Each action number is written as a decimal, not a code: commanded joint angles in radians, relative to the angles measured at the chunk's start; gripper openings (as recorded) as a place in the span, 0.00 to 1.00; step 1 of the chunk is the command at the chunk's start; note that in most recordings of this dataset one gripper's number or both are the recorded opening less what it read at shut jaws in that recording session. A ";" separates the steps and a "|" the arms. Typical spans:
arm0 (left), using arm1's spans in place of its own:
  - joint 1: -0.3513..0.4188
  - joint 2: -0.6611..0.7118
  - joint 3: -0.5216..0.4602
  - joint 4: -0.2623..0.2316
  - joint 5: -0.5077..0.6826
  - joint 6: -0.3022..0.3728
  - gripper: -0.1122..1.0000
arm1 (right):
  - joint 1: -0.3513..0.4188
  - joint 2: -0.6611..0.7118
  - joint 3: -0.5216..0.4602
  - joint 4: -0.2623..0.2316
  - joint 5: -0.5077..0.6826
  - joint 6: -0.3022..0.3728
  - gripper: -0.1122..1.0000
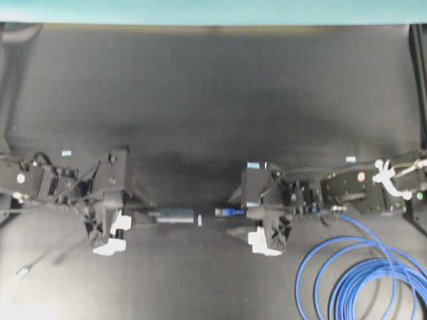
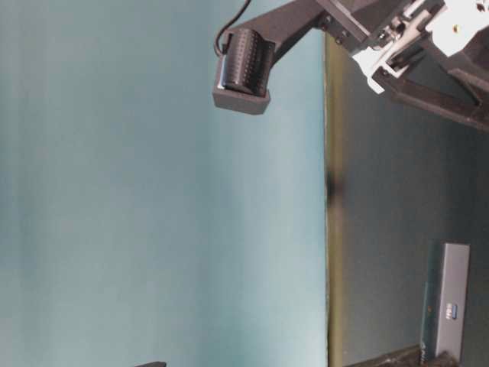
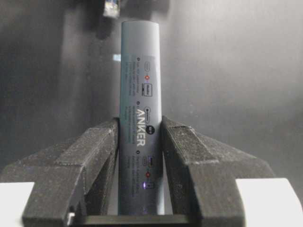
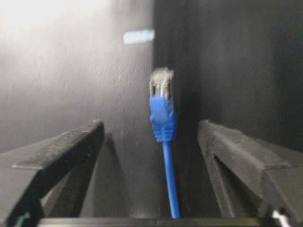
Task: Insert the LAN cable into the hub.
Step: 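Lift both and align the blue plug with the hub's port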
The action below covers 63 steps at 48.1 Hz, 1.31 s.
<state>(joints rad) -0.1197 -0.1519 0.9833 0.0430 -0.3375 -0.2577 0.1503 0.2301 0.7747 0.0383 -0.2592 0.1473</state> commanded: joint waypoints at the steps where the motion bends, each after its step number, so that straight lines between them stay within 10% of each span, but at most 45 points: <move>1: -0.008 -0.014 -0.015 0.003 -0.005 -0.002 0.36 | 0.000 0.025 -0.006 0.005 0.002 0.005 0.74; 15: -0.008 -0.014 -0.015 0.003 0.029 -0.002 0.36 | 0.014 0.014 0.015 0.029 0.040 0.008 0.22; 63: 0.021 0.029 -0.127 0.003 0.169 0.048 0.36 | 0.023 -0.083 -0.101 0.037 0.083 0.008 0.22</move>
<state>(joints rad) -0.0966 -0.1181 0.8774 0.0430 -0.1641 -0.2117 0.1703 0.1549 0.6888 0.0736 -0.1733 0.1488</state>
